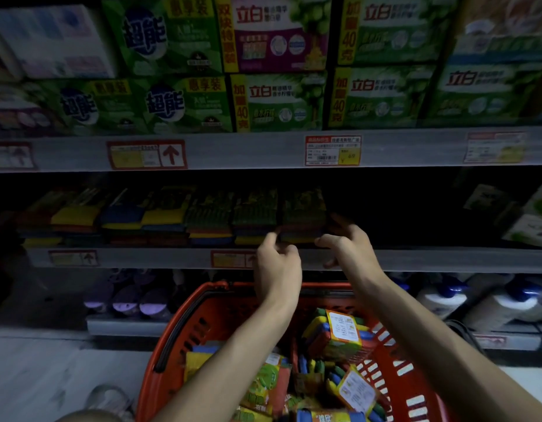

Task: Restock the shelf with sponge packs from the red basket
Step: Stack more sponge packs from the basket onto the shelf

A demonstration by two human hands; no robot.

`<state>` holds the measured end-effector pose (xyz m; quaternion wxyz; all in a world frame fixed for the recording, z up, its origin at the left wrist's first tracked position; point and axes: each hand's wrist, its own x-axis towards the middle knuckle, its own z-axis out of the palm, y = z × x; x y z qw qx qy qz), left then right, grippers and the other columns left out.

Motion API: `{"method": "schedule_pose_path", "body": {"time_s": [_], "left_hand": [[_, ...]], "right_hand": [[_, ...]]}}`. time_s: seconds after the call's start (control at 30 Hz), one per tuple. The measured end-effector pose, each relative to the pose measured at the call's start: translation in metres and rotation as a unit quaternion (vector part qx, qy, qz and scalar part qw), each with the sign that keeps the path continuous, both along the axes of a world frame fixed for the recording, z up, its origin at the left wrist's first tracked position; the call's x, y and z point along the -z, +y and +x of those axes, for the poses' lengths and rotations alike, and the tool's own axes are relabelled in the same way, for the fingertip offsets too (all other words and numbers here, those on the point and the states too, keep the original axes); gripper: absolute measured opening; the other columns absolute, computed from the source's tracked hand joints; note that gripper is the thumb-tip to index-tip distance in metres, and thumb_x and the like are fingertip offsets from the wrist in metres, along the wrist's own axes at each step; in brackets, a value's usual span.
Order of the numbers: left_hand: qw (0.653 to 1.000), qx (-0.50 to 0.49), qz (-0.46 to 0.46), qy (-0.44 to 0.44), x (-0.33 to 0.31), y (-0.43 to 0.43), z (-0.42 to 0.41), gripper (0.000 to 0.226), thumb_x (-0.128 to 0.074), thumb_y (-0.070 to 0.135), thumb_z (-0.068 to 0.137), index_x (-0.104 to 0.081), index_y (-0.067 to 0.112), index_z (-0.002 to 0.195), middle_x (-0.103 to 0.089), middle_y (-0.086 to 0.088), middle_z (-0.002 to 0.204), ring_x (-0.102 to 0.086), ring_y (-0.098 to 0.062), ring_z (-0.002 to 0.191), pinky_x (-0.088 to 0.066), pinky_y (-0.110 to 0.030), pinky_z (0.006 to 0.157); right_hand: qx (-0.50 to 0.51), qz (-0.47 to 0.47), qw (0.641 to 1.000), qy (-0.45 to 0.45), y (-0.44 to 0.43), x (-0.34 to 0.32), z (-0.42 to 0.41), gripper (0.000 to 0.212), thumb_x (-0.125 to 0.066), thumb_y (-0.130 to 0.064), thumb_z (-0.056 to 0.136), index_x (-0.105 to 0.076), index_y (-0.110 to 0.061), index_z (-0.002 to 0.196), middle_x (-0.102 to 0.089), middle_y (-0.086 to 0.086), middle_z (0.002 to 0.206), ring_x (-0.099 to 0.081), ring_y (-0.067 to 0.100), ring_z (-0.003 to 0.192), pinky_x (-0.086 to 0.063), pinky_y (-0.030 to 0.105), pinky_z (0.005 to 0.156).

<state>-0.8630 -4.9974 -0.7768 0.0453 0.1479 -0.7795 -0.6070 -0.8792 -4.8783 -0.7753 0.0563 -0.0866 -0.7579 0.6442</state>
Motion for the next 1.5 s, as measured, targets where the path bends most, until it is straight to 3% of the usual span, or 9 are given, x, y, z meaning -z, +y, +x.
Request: {"method": "schedule_pose_path", "body": {"time_s": [0.3, 0.37, 0.43, 0.5, 0.63, 0.77, 0.93, 1.17, 1.5], "left_hand": [[0.999, -0.023, 0.037, -0.019, -0.004, -0.004, -0.005, 0.046, -0.051, 0.014, 0.104, -0.031, 0.041, 0.073, -0.068, -0.006, 0.095, -0.058, -0.012, 0.074, -0.039, -0.022, 0.061], [0.998, -0.028, 0.049, -0.018, -0.002, -0.005, -0.006, 0.038, -0.052, 0.014, 0.104, -0.042, 0.043, 0.081, -0.069, -0.009, 0.098, -0.061, -0.019, 0.079, -0.039, -0.022, 0.061], [0.997, -0.033, 0.066, -0.017, 0.001, -0.007, -0.007, 0.03, -0.051, 0.013, 0.105, -0.058, 0.033, 0.127, -0.071, -0.01, 0.101, -0.061, -0.014, 0.079, -0.038, -0.019, 0.06], [0.997, -0.03, 0.066, -0.026, 0.001, -0.009, -0.007, 0.051, -0.05, 0.014, 0.106, -0.038, 0.017, 0.155, -0.071, -0.009, 0.103, -0.057, -0.005, 0.075, -0.038, -0.018, 0.06], [0.996, -0.041, 0.078, -0.028, 0.003, -0.013, -0.009, 0.054, -0.049, 0.014, 0.106, -0.035, 0.016, 0.158, -0.069, -0.003, 0.099, -0.057, -0.002, 0.076, -0.04, -0.026, 0.065], [0.996, -0.042, 0.078, -0.033, 0.005, -0.015, -0.009, 0.049, -0.049, 0.013, 0.106, -0.042, 0.014, 0.154, -0.064, 0.006, 0.089, -0.06, -0.005, 0.078, -0.041, -0.017, 0.065], [0.995, -0.035, 0.082, -0.044, 0.005, -0.018, -0.009, 0.048, -0.049, 0.012, 0.106, -0.043, 0.012, 0.153, -0.063, 0.011, 0.09, -0.062, -0.004, 0.081, -0.045, -0.021, 0.065], [0.995, -0.015, 0.085, -0.039, 0.003, -0.03, -0.005, 0.044, -0.051, 0.012, 0.104, -0.049, 0.013, 0.148, -0.068, 0.007, 0.099, -0.066, -0.012, 0.095, -0.053, -0.037, 0.088], [0.995, 0.093, -0.008, 0.02, -0.005, -0.056, 0.025, 0.031, -0.057, 0.014, 0.102, -0.062, 0.032, 0.127, -0.068, 0.008, 0.11, -0.066, -0.008, 0.091, -0.05, -0.014, 0.062]], "right_hand": [[-0.005, -0.003, 1.0, 0.0, 0.0, -0.003, 0.0, 0.051, -0.065, -0.003, 0.09, -0.055, -0.019, 0.138, -0.06, -0.017, 0.106, -0.062, 0.011, 0.089, -0.055, 0.029, 0.063], [-0.015, -0.004, 1.0, 0.003, 0.0, -0.001, 0.002, 0.055, -0.064, -0.002, 0.09, -0.054, -0.018, 0.142, -0.062, -0.013, 0.107, -0.062, 0.012, 0.088, -0.054, 0.023, 0.06], [-0.027, -0.001, 1.0, 0.008, -0.002, 0.001, 0.004, 0.056, -0.063, -0.003, 0.09, -0.053, -0.018, 0.143, -0.063, -0.004, 0.115, -0.061, 0.012, 0.084, -0.05, 0.016, 0.054], [-0.03, -0.001, 0.999, 0.014, -0.004, 0.003, 0.005, 0.056, -0.063, -0.003, 0.091, -0.052, -0.017, 0.144, -0.062, -0.001, 0.121, -0.06, 0.013, 0.084, -0.05, 0.014, 0.053], [-0.028, -0.006, 0.999, 0.016, -0.004, 0.003, 0.005, 0.055, -0.063, -0.003, 0.091, -0.053, -0.018, 0.142, -0.063, -0.002, 0.117, -0.06, 0.013, 0.083, -0.05, 0.014, 0.054], [-0.019, -0.008, 1.0, 0.01, -0.006, 0.004, 0.006, 0.054, -0.064, -0.004, 0.091, -0.052, -0.018, 0.142, -0.06, -0.016, 0.105, -0.062, 0.015, 0.086, -0.05, 0.013, 0.055], [-0.019, 0.003, 1.0, 0.006, -0.004, 0.003, 0.005, 0.054, -0.064, -0.004, 0.091, -0.052, -0.016, 0.143, -0.063, -0.003, 0.113, -0.062, 0.013, 0.088, -0.051, 0.013, 0.055], [-0.032, 0.0, 0.999, 0.002, 0.0, 0.001, 0.006, 0.058, -0.063, -0.001, 0.092, -0.05, -0.015, 0.146, -0.061, -0.012, 0.109, -0.063, 0.014, 0.091, -0.053, 0.013, 0.057], [-0.058, 0.094, 0.993, 0.05, 0.006, 0.0, 0.017, 0.05, -0.066, -0.002, 0.089, -0.058, -0.022, 0.135, -0.063, -0.015, 0.118, -0.06, 0.014, 0.117, -0.053, 0.038, 0.1]]}}
